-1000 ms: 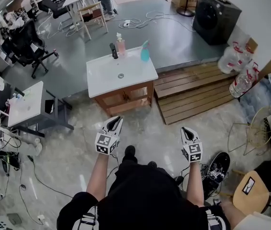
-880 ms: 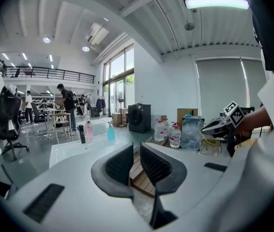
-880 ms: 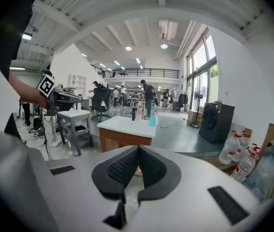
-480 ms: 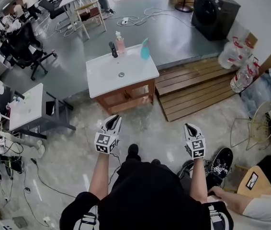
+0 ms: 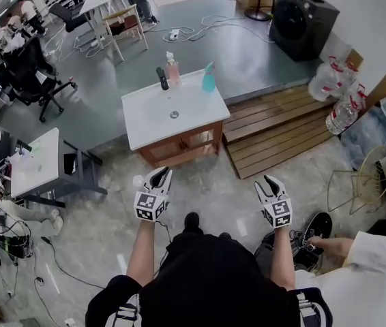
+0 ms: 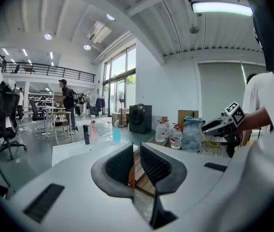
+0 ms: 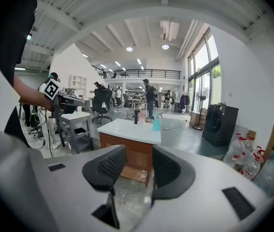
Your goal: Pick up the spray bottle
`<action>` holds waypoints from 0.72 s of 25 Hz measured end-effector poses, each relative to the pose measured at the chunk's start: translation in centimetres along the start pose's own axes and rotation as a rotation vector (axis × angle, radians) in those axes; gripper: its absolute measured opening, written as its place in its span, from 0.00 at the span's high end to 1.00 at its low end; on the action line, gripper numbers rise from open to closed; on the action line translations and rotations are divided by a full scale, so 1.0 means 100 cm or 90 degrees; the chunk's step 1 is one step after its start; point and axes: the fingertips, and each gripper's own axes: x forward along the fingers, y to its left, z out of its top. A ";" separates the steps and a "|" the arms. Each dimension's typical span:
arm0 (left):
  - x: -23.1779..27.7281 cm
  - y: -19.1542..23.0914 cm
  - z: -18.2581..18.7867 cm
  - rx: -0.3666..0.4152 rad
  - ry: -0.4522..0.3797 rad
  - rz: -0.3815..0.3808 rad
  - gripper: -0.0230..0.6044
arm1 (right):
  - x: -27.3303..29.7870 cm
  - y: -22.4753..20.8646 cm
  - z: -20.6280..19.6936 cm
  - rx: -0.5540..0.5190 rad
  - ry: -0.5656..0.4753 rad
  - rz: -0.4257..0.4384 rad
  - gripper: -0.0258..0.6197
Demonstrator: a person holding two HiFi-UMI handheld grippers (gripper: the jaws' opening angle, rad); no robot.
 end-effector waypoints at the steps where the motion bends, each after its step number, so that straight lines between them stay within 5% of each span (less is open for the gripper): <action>1: 0.001 0.007 0.000 -0.001 0.001 -0.002 0.88 | 0.005 0.004 0.003 0.000 -0.005 0.002 0.63; 3: 0.002 0.020 0.001 -0.002 0.002 -0.006 0.88 | 0.015 0.010 0.011 -0.002 -0.013 0.002 0.44; 6: 0.006 0.040 0.002 -0.001 0.002 -0.011 0.88 | 0.030 0.017 0.022 -0.007 -0.023 -0.005 0.31; 18: 0.027 0.117 0.007 0.015 -0.004 -0.051 0.88 | 0.090 0.047 0.046 -0.002 -0.019 -0.033 0.29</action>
